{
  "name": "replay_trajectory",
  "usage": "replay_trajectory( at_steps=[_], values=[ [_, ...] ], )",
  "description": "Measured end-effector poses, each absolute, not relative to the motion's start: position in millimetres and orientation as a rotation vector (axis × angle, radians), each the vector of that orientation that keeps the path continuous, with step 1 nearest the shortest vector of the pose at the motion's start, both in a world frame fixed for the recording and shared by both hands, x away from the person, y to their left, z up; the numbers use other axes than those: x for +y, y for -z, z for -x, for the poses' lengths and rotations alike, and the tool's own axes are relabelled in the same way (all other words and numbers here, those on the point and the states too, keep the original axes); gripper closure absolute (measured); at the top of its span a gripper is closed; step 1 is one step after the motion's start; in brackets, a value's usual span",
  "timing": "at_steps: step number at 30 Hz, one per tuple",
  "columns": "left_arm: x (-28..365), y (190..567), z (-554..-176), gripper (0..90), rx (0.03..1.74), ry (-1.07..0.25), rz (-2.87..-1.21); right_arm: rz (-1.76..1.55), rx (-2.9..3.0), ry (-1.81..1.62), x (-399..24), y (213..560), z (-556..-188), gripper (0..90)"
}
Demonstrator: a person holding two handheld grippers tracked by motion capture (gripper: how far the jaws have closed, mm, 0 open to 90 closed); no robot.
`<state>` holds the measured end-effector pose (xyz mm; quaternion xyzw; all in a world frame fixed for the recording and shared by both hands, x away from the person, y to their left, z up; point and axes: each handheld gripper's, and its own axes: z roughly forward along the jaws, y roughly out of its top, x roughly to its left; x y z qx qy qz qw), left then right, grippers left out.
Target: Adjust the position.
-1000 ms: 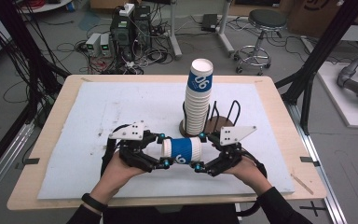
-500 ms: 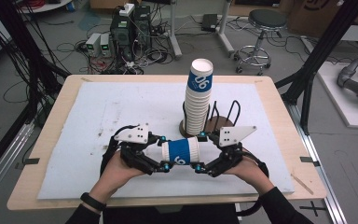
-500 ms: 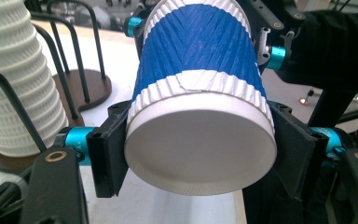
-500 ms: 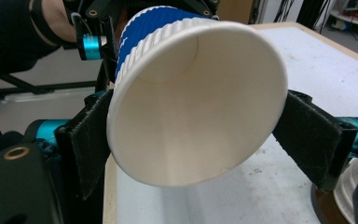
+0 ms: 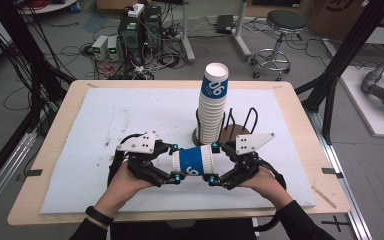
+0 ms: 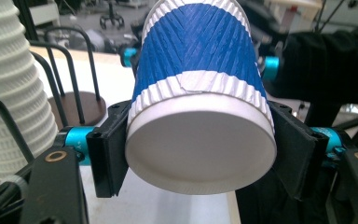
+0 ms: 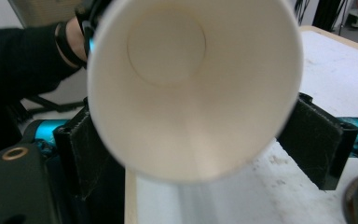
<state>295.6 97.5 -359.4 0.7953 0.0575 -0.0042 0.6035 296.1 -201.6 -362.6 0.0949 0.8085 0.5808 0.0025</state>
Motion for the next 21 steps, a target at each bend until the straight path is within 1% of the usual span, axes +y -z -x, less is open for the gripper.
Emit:
replay_trajectory(
  at_steps=[6,9,11,14,21],
  values=[
    [94,358,-294,29.1,0.155,0.011,-1.874,-0.28,2.545,-1.803,-203,362,-295,18.1],
    [91,355,-292,26.5,0.157,-0.018,-1.94,-0.257,2.548,-1.767,-202,362,-295,19.0],
    [88,354,-290,23.2,0.16,-0.023,-2.001,-0.236,2.567,-1.72,-201,363,-294,19.8],
    [84,354,-289,22.1,0.154,-0.047,-2.062,-0.205,2.58,-1.659,-200,363,-294,20.0],
    [81,358,-289,23.7,0.146,-0.079,-2.127,-0.197,2.626,-1.56,-200,362,-293,20.2]
  ],
)
